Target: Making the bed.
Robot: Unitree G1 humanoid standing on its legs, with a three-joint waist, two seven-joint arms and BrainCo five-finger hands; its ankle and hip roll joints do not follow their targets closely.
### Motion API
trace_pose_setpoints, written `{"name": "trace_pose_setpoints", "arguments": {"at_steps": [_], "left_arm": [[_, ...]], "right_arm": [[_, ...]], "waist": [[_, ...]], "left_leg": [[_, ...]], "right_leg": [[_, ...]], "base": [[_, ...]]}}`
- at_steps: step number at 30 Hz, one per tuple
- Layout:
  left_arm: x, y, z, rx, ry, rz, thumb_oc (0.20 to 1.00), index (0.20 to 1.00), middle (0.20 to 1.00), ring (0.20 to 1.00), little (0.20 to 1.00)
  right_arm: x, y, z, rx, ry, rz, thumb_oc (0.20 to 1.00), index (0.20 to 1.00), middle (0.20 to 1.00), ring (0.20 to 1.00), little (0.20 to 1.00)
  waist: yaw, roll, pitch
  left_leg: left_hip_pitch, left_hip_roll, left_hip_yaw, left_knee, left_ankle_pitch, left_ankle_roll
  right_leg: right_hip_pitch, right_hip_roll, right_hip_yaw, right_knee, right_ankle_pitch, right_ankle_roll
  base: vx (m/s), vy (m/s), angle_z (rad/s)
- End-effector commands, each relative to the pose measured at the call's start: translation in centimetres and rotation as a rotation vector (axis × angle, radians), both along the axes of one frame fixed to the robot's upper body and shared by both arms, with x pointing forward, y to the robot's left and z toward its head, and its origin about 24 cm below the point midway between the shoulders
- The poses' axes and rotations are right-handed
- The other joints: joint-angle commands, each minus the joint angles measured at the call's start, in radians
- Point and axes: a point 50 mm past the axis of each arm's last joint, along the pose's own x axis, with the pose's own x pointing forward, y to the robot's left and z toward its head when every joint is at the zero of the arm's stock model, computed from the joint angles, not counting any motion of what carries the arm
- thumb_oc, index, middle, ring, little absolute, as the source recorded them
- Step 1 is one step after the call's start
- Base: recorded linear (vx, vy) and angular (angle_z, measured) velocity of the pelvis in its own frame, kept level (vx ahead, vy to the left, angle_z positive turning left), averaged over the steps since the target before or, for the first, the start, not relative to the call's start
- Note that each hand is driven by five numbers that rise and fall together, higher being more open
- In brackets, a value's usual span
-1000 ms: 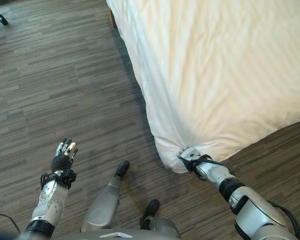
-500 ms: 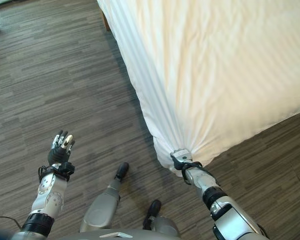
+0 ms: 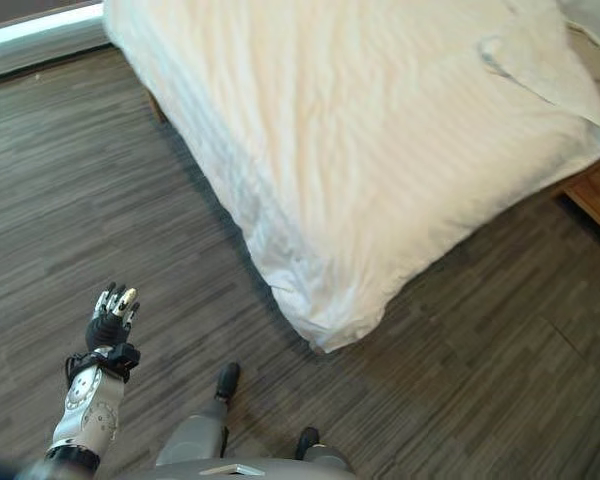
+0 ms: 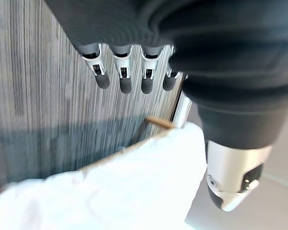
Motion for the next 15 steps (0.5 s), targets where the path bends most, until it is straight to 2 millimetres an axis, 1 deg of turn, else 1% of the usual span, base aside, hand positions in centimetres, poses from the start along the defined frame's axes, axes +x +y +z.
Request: {"name": "trace_pose_setpoints", "arguments": {"at_steps": [1, 3, 4, 5, 6, 7, 8, 9, 10, 11, 12, 13, 14, 15], "left_arm": [[1.5, 0.4, 1.8, 0.008, -0.109, 0.026, 1.0, 1.0, 1.0, 1.0, 1.0], [1.4, 0.6, 1.9, 0.017, -0.109, 0.03, 1.0, 1.0, 1.0, 1.0, 1.0], [1.2, 0.8, 1.8, 0.023, -0.102, 0.031, 1.0, 1.0, 1.0, 1.0, 1.0], [1.0, 1.0, 1.8, 0.029, -0.098, 0.037, 1.0, 1.0, 1.0, 1.0, 1.0], [0.9, 1.3, 1.7, 0.026, -0.094, 0.048, 1.0, 1.0, 1.0, 1.0, 1.0], [0.6, 1.6, 1.7, 0.029, -0.09, 0.069, 1.0, 1.0, 1.0, 1.0, 1.0], [0.5, 1.8, 1.7, 0.022, -0.093, 0.081, 1.0, 1.0, 1.0, 1.0, 1.0], [0.1, 2.2, 1.7, 0.012, -0.093, 0.111, 1.0, 1.0, 1.0, 1.0, 1.0], [-0.1, 2.5, 1.7, 0.009, -0.097, 0.13, 1.0, 1.0, 1.0, 1.0, 1.0], [-0.2, 2.6, 1.7, 0.014, -0.096, 0.134, 1.0, 1.0, 1.0, 1.0, 1.0], [-0.3, 2.6, 1.6, 0.011, -0.098, 0.142, 1.0, 1.0, 1.0, 1.0, 1.0], [-0.5, 2.6, 1.4, 0.012, -0.087, 0.147, 1.0, 1.0, 1.0, 1.0, 1.0], [-0.7, 2.7, 1.4, 0.011, -0.084, 0.148, 1.0, 1.0, 1.0, 1.0, 1.0], [-0.9, 2.7, 1.4, 0.01, -0.082, 0.152, 1.0, 1.0, 1.0, 1.0, 1.0]], "right_arm": [[3.6, -1.1, 0.3, -0.021, -0.084, 0.048, 1.0, 1.0, 1.0, 1.0, 1.0], [5.0, -1.7, 0.6, -0.031, -0.142, -0.016, 1.0, 1.0, 1.0, 1.0, 1.0], [6.1, -2.3, 0.9, -0.04, -0.21, -0.1, 1.0, 1.0, 1.0, 1.0, 1.0], [7.4, -3.0, 1.4, -0.044, -0.283, -0.182, 1.0, 1.0, 1.0, 1.0, 1.0], [9.2, -3.9, 2.2, -0.037, -0.4, -0.291, 1.0, 1.0, 1.0, 1.0, 1.0], [11.8, -5.0, 3.6, -0.024, -0.568, -0.445, 1.0, 1.0, 1.0, 1.0, 1.0], [12.5, -5.5, 4.0, -0.015, -0.631, -0.517, 1.0, 1.0, 1.0, 1.0, 1.0], [16.3, -6.5, 6.9, 0.063, -0.904, -0.704, 1.0, 1.0, 1.0, 1.0, 1.0], [17.6, -6.7, 8.3, 0.087, -0.997, -0.685, 1.0, 1.0, 1.0, 1.0, 1.0], [19.2, -7.4, 10.4, 0.106, -1.116, -0.684, 1.0, 1.0, 1.0, 1.0, 1.0], [19.4, -7.8, 11.3, 0.101, -1.157, -0.666, 1.0, 1.0, 1.0, 1.0, 1.0], [20.0, -9.9, 13.7, 0.035, -1.269, -0.692, 1.0, 1.0, 1.0, 1.0, 1.0], [20.3, -11.0, 15.4, -0.021, -1.327, -0.658, 1.0, 1.0, 1.0, 1.0, 1.0], [21.2, -12.5, 18.4, -0.107, -1.45, -0.608, 1.0, 1.0, 1.0, 1.0, 1.0]], "waist": [[0.017, 0.009, 0.008], [0.019, 0.01, 0.002], [0.019, 0.009, -0.001], [0.019, 0.007, -0.004], [0.017, 0.005, -0.007], [0.014, 0.002, -0.007], [0.013, 0.001, -0.01], [0.004, 0.002, -0.011], [-0.001, 0.002, -0.015], [-0.009, 0.003, -0.019], [-0.009, 0.004, -0.021], [-0.015, 0.005, -0.028], [-0.014, 0.007, -0.03], [-0.016, 0.01, -0.034]], "left_leg": [[0.097, -0.028, -0.017, 0.006, -0.087, 0.021], [0.1, -0.029, -0.017, 0.006, -0.088, 0.021], [0.102, -0.029, -0.015, 0.006, -0.087, 0.021], [0.104, -0.027, -0.013, 0.006, -0.087, 0.021], [0.107, -0.025, -0.009, 0.006, -0.087, 0.022], [0.112, -0.023, -0.002, 0.006, -0.088, 0.023], [0.114, -0.022, 0.001, 0.006, -0.088, 0.023], [0.122, -0.02, 0.011, 0.006, -0.091, 0.024], [0.118, -0.022, 0.012, 0.006, -0.088, 0.025], [0.119, -0.022, 0.013, 0.006, -0.088, 0.026], [0.121, -0.021, 0.014, 0.006, -0.09, 0.026], [0.125, -0.022, 0.011, 0.006, -0.092, 0.027], [0.127, -0.022, 0.009, 0.006, -0.093, 0.027], [0.122, -0.025, 0.004, 0.006, -0.085, 0.029]], "right_leg": [[-0.117, -0.032, 0.008, 0.02, 0.105, 0.024], [-0.114, -0.031, 0.008, 0.019, 0.105, 0.023], [-0.111, -0.03, 0.008, 0.019, 0.104, 0.023], [-0.11, -0.03, 0.009, 0.019, 0.103, 0.023], [-0.109, -0.029, 0.013, 0.018, 0.104, 0.024], [-0.107, -0.027, 0.021, 0.018, 0.106, 0.024], [-0.107, -0.026, 0.024, 0.018, 0.106, 0.023], [-0.106, -0.024, 0.038, 0.02, 0.104, 0.023], [-0.109, -0.024, 0.042, 0.02, 0.107, 0.023], [-0.109, -0.024, 0.048, 0.021, 0.107, 0.023], [-0.107, -0.025, 0.05, 0.021, 0.106, 0.022], [-0.103, -0.025, 0.05, 0.022, 0.104, 0.021], [-0.101, -0.024, 0.047, 0.022, 0.101, 0.021], [-0.104, -0.028, 0.043, 0.023, 0.109, 0.021]], "base": [[0.02, -0.01, -0.05], [0.0, 0.0, 0.0], [0.0, 0.0, 0.0], [0.0, 0.0, 0.0], [0.0, 0.0, 0.0], [0.0, 0.0, 0.0], [0.02, -0.004, -0.06], [0.01, 0.007, -0.07], [0.01, 0.013, -0.05], [0.01, 0.013, -0.03], [0.03, 0.001, -0.03], [0.03, -0.004, 0.04], [0.0, 0.009, 0.09], [-0.01, 0.011, 0.08]]}}
